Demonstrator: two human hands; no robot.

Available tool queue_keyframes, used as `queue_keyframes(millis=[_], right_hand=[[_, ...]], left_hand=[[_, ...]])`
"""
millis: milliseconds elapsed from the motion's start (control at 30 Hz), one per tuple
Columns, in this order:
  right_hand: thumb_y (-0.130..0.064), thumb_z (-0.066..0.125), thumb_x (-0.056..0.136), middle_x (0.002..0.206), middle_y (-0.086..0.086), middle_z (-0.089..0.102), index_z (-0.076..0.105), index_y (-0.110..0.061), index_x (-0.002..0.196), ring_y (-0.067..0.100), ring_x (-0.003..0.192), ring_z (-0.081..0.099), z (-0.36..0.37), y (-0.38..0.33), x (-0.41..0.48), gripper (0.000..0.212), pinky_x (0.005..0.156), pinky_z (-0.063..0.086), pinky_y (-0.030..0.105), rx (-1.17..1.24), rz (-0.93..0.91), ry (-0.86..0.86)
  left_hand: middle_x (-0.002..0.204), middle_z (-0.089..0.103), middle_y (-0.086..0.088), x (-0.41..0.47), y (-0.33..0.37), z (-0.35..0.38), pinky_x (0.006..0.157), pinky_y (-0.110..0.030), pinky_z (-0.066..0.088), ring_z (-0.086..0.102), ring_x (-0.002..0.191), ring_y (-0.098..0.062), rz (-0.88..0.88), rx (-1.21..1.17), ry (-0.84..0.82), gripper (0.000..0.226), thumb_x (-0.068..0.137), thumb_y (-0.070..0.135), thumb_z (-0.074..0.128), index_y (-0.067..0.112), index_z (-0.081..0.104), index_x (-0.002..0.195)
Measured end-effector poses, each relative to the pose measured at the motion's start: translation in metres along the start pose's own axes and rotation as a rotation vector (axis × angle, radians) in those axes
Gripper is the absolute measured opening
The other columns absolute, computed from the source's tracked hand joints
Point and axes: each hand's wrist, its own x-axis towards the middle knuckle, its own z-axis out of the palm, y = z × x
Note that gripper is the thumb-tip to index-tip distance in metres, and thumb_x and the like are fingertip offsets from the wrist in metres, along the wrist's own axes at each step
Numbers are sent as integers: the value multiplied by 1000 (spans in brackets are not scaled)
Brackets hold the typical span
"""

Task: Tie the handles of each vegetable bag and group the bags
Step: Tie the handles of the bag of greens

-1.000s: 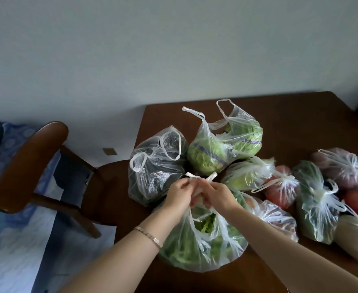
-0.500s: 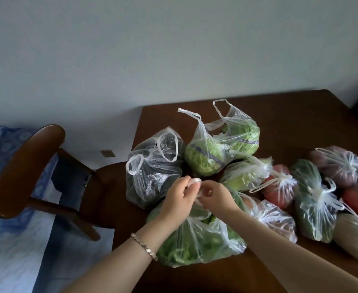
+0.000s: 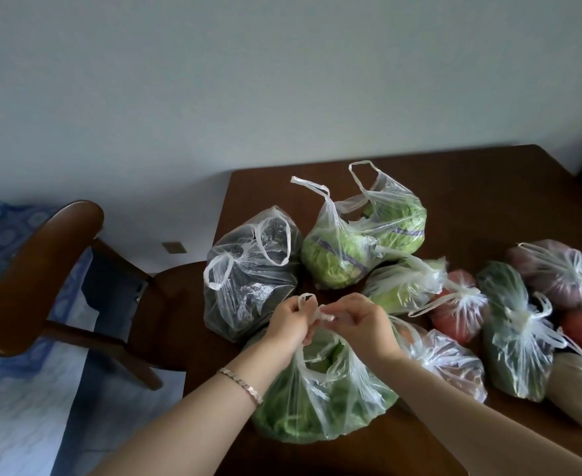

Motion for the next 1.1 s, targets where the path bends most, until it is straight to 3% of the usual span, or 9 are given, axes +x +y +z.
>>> queue_keyframes(millis=[100,200,300,400,533,700,833,1000,1100], right_hand=[[-15,66,82,81,4,58,62,-17,63,13,73,60,-2,1,5,19,67,47,13,-185,-43,-40],[-24,51,91,87,0,52,60,-4,73,5,75,51,-4,-7,0,28,70,37,4,-348,-178,-106],[-25,48,93,82,-2,52,61,1,72,3,73,49,-8,-17,-6,36,73,37,11,-143,-110,-116],[-19,48,93,54,7,40,50,-10,51,16,58,37,-19,-10,-3,43,66,33,27,300,230,-113],[-15,52,89,41,-6,33,35,-18,48,8,36,26,-44,27,3,45,39,23,19,246,559,25],[-11,53,85,36,-6,35,40,-15,49,7,29,25,-56,45,4,38,30,20,15,78,722,69],[-19,57,86,44,-1,36,42,-15,46,13,41,28,-52,29,12,43,43,26,23,11,556,92],[-28,56,89,55,-1,49,53,-17,55,12,52,44,-33,-33,16,36,60,41,21,-91,188,-174],[-20,56,89,66,1,61,63,-11,74,9,61,57,-15,-42,19,19,69,50,17,25,141,-229]], left_hand=[[52,49,-5,-1,-3,-3,39,-21,26,35,41,-13,-32,-20,16,32,97,20,44,11,46,66],[58,56,-11,-6,-6,-6,43,-24,40,47,45,-19,-65,-133,225,32,97,18,39,5,54,72],[88,62,-20,-8,-2,-11,74,-34,55,60,74,-28,-208,-562,321,28,99,11,33,-4,55,105],[60,46,-8,7,-3,-30,36,-17,46,48,51,-16,-289,-865,368,37,100,8,27,1,38,134],[59,20,2,28,-23,-54,26,-10,17,22,22,-4,-295,-677,489,43,99,10,24,8,33,141],[58,18,1,26,-47,-62,29,-13,19,20,29,-5,-308,-394,432,36,98,13,28,6,42,130],[61,35,0,12,-29,-47,38,-18,24,28,44,-9,-80,24,231,11,96,17,39,16,46,87],[71,53,10,-9,-10,-27,51,-10,38,49,55,5,73,516,-397,34,82,39,57,25,57,113],[61,48,4,-9,-8,-17,57,-22,34,42,52,-7,179,604,-292,30,86,33,54,5,64,89]])
